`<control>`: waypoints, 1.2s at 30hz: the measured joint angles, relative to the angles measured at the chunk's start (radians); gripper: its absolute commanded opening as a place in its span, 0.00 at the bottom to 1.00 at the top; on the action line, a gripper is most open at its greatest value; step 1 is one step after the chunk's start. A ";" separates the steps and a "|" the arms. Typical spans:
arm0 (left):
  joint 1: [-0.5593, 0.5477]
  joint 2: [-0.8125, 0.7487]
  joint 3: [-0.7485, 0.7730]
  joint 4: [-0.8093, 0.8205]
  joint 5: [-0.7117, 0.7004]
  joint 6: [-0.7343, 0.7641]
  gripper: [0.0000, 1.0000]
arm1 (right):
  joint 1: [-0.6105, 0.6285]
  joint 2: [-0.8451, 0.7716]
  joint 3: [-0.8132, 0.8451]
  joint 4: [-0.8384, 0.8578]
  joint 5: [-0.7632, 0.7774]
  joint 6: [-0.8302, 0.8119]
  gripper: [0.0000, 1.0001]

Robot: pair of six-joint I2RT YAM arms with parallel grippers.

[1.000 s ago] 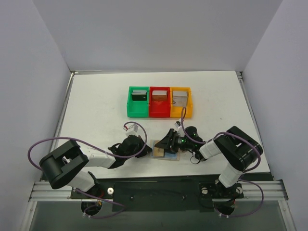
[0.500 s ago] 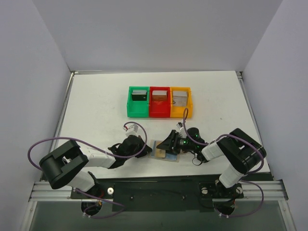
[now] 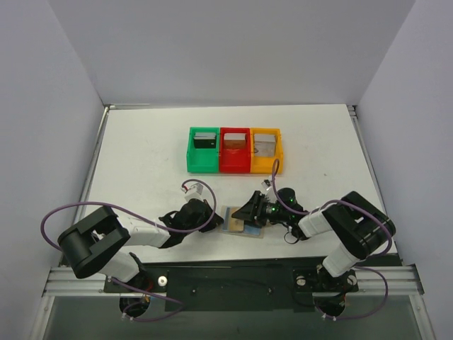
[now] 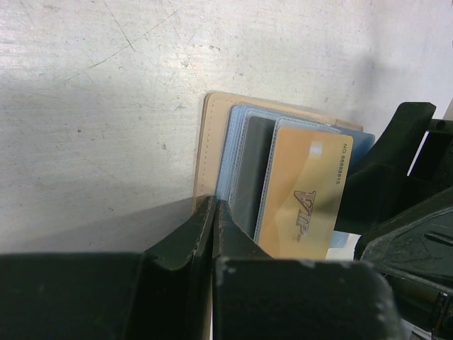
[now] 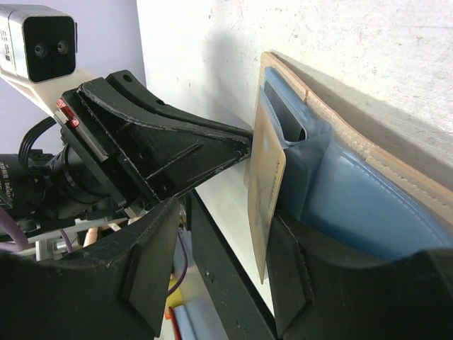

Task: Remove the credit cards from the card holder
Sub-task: Remove the credit card from the card holder.

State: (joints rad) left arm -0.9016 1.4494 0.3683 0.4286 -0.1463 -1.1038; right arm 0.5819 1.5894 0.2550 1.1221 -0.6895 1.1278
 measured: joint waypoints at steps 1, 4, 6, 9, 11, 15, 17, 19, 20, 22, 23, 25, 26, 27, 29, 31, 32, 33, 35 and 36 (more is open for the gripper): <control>0.000 0.000 0.000 0.000 0.000 -0.001 0.00 | 0.000 -0.001 0.000 0.000 0.000 0.000 0.45; 0.000 0.000 0.000 -0.001 -0.001 -0.003 0.00 | -0.001 -0.007 -0.001 -0.001 0.000 0.001 0.44; 0.000 0.000 0.000 -0.001 -0.002 -0.004 0.00 | -0.005 -0.014 -0.005 -0.001 -0.002 0.001 0.44; 0.000 0.000 0.000 -0.002 -0.003 -0.007 0.00 | -0.013 -0.024 -0.014 -0.005 -0.005 0.000 0.44; 0.000 0.000 0.000 -0.002 -0.003 -0.009 0.00 | -0.014 -0.032 -0.021 -0.008 -0.006 0.000 0.44; 0.000 -0.001 0.000 -0.003 -0.003 -0.011 0.00 | -0.021 -0.048 -0.025 -0.017 -0.007 -0.003 0.44; 0.000 -0.001 0.000 -0.004 -0.004 -0.011 0.00 | -0.024 -0.053 -0.026 -0.023 -0.008 -0.003 0.44; 0.000 -0.002 0.000 -0.005 -0.005 -0.011 0.00 | -0.026 -0.060 -0.027 -0.029 -0.008 -0.003 0.43; 0.000 -0.002 0.000 -0.006 -0.005 -0.011 0.00 | -0.027 -0.063 -0.029 -0.030 -0.008 -0.004 0.43; 0.000 -0.003 0.000 -0.007 -0.007 -0.012 0.00 | -0.029 -0.065 -0.030 -0.033 -0.008 -0.006 0.43; 0.000 -0.004 0.000 -0.008 -0.008 -0.012 0.00 | -0.031 -0.067 -0.032 -0.035 -0.008 -0.006 0.43; 0.000 -0.005 0.000 -0.010 -0.008 -0.012 0.00 | -0.034 -0.074 -0.036 -0.041 -0.009 -0.007 0.43; 0.000 -0.007 0.000 -0.012 -0.008 -0.012 0.00 | -0.034 -0.077 -0.038 -0.043 -0.009 -0.009 0.42; 0.000 -0.009 0.000 -0.014 -0.008 -0.011 0.00 | -0.034 -0.081 -0.039 -0.046 -0.009 -0.011 0.42; 0.000 -0.010 0.000 -0.018 -0.009 -0.011 0.00 | -0.034 -0.084 -0.040 -0.051 -0.010 -0.016 0.42; 0.000 -0.011 0.000 -0.020 -0.010 -0.011 0.00 | -0.034 -0.085 -0.041 -0.059 -0.009 -0.023 0.41; 0.000 -0.013 0.000 -0.022 -0.010 -0.011 0.00 | -0.034 -0.087 -0.041 -0.065 -0.009 -0.029 0.40; 0.000 -0.015 0.000 -0.025 -0.010 -0.011 0.00 | -0.034 -0.089 -0.041 -0.074 -0.009 -0.033 0.40; 0.000 -0.020 0.000 -0.034 -0.011 -0.011 0.00 | -0.034 -0.095 -0.043 -0.087 -0.009 -0.039 0.38; 0.000 -0.024 0.000 -0.040 -0.011 -0.011 0.00 | -0.034 -0.095 -0.044 -0.089 -0.008 -0.042 0.38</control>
State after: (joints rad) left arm -0.9012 1.4258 0.3683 0.3889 -0.1574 -1.1145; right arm 0.5484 1.4940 0.2108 1.0328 -0.6979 1.0859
